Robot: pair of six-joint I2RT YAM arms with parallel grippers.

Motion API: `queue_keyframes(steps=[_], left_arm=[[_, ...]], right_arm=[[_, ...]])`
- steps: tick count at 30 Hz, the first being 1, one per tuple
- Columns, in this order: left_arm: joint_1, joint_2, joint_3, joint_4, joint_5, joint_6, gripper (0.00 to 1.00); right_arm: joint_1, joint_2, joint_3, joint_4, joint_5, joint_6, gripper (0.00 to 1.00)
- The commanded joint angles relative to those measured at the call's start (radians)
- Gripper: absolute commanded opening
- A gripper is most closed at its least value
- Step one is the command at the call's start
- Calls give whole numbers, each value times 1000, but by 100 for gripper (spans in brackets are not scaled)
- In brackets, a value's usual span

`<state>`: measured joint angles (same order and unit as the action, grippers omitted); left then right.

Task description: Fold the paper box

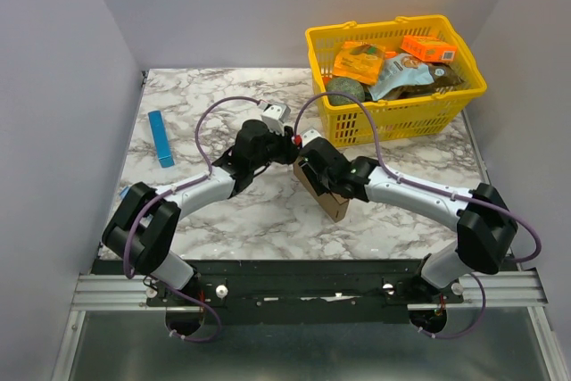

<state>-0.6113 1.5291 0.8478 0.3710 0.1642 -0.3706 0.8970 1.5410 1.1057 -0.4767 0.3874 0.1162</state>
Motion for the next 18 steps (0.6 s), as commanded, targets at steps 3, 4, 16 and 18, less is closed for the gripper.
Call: queue_keyframes(steps=[3, 4, 16, 18], left_arm=[[24, -1, 2, -210, 11, 1, 60], [30, -4, 2, -204, 14, -7, 64], [58, 26, -1, -116, 98, -129, 65], [59, 35, -9, -115, 107, -137, 62]], right_arm=[[-3, 7, -44, 29, -39, -43, 40], [-4, 5, -46, 30, -42, -43, 40], [-4, 8, -50, 33, -45, -43, 40], [-4, 5, -52, 32, -44, -43, 40]])
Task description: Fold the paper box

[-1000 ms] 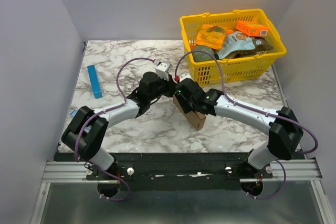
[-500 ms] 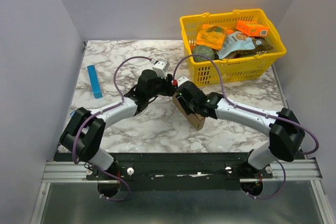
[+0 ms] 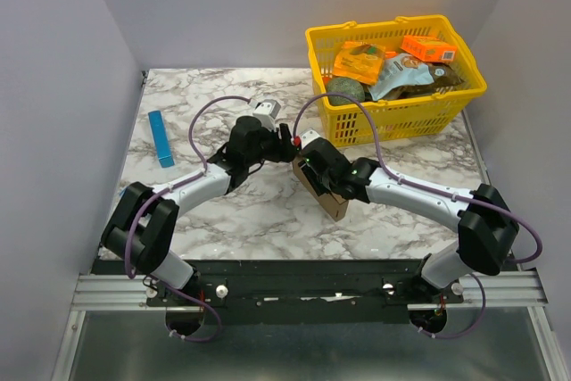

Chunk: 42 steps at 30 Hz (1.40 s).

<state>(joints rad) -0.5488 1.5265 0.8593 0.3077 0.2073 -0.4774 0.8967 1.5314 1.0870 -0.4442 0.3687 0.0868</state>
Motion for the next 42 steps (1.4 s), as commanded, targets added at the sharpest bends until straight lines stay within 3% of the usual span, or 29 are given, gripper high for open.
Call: queue_keyframes(steps=[1, 13, 22, 32, 34, 37, 40, 41, 42], left_arm=[[-3, 40, -28, -41, 69, -36, 58], [0, 87, -154, 82, 99, -107, 30], [0, 103, -239, 70, 50, -93, 21], [-13, 72, -302, -27, -74, -44, 19], [-13, 67, -304, -9, -63, -50, 21], [-13, 43, -276, -10, -54, -59, 33], [-11, 11, -230, -47, -57, -58, 53], [-11, -14, -220, -58, -66, -58, 67], [-5, -29, -195, -70, -72, -56, 73]], right_arm=[[-4, 15, -35, -1, -22, -13, 40], [-10, 12, -48, -1, -10, -12, 40], [-13, -4, -50, -1, -4, -15, 40], [-13, -10, -44, 1, 4, -16, 40], [-10, -8, -36, -2, 4, -22, 39], [1, -11, -30, -4, 19, -32, 38], [24, -25, -36, 1, 73, -25, 38], [30, -28, -38, 5, 88, -21, 38], [34, -31, -41, 9, 120, -13, 38]])
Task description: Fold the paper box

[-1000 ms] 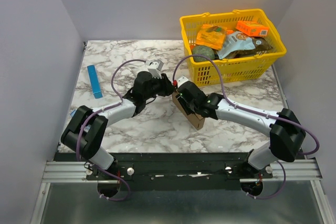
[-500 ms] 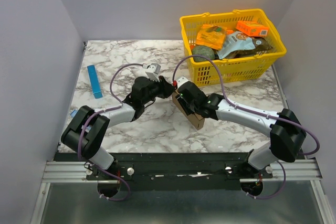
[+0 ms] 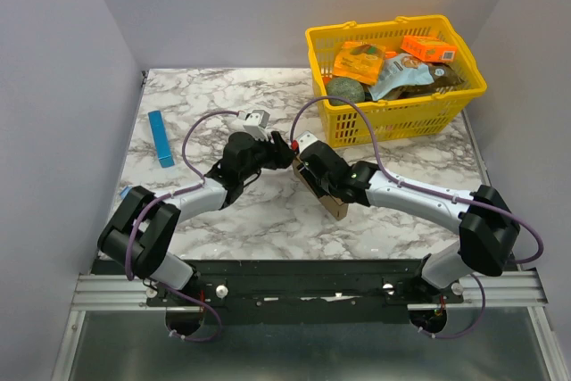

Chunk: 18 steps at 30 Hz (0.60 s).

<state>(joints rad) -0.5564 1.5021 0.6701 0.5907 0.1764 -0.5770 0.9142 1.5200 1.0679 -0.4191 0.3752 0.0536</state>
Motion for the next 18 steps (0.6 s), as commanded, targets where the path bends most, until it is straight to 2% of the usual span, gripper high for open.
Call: queue_keyframes(steps=[1, 6, 8, 14, 18], left_arm=[[7, -23, 6, -377, -43, 43, 76], [76, -189, 91, -494, -75, 52, 94], [148, -245, 109, -574, -66, 48, 99], [334, -399, 155, -753, -5, 83, 99], [394, -470, 195, -845, 6, 143, 99]], right_arm=[[20, -21, -23, -20, 132, 29, 38], [44, -15, -23, -29, 255, 52, 38], [55, -6, -20, -33, 290, 64, 39], [113, 58, 27, -78, 456, 106, 42], [158, 155, 89, -122, 496, 127, 43]])
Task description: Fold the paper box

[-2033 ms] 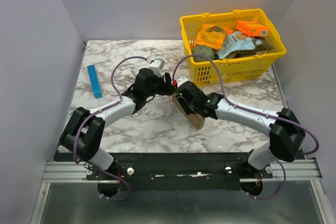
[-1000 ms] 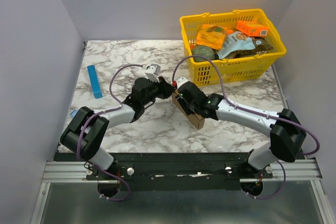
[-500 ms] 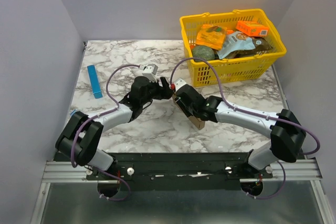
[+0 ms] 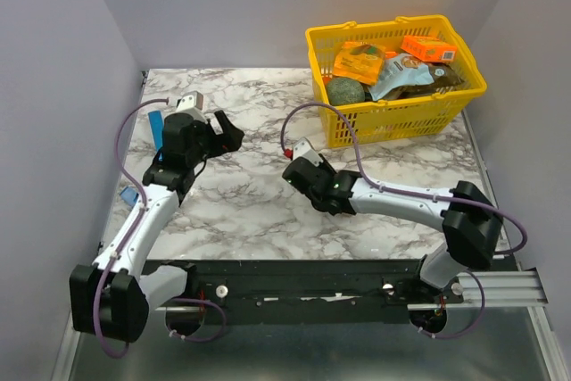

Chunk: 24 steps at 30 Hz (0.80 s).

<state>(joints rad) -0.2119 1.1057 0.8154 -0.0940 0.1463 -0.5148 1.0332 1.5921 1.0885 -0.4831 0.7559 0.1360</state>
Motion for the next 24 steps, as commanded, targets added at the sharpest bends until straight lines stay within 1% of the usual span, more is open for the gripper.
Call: queue_keyframes(steps=[1, 3, 4, 6, 7, 10, 11, 12, 15, 16, 18, 20, 21, 24], left_arm=[[61, -82, 53, -191, 42, 90, 99], [86, -104, 59, -213, 62, 104, 99], [89, -109, 57, -231, 65, 119, 99], [97, -122, 50, -248, 71, 137, 99], [100, -122, 44, -263, 73, 150, 99], [103, -129, 4, -267, 101, 148, 99], [103, -132, -11, -260, 111, 130, 99], [101, -138, -28, -253, 128, 118, 99], [95, -150, -120, -179, 185, 43, 96], [86, -152, -163, -132, 190, 21, 95], [20, -153, -200, -87, 177, -40, 93], [-50, -141, -245, -8, 145, -86, 92], [-117, -117, -257, 19, 136, -123, 92], [-188, -37, -298, 149, 139, -178, 91]], right_arm=[[45, 97, 94, -63, 111, 45, 47], [65, 118, 123, -81, 73, 57, 56], [71, 126, 135, -86, 56, 60, 67], [93, 121, 171, -86, -11, 59, 80], [100, 120, 180, -87, -38, 57, 89], [120, 83, 218, -89, -163, 51, 100], [126, 53, 221, -81, -193, 48, 100], [128, 31, 220, -78, -260, 50, 100], [126, -32, 200, -58, -349, 56, 100], [125, -37, 194, -58, -354, 60, 100], [98, -41, 185, -78, -374, 96, 100], [64, -43, 150, -78, -400, 141, 100], [29, -46, 137, -77, -427, 157, 100], [-30, -84, 84, -57, -450, 203, 100]])
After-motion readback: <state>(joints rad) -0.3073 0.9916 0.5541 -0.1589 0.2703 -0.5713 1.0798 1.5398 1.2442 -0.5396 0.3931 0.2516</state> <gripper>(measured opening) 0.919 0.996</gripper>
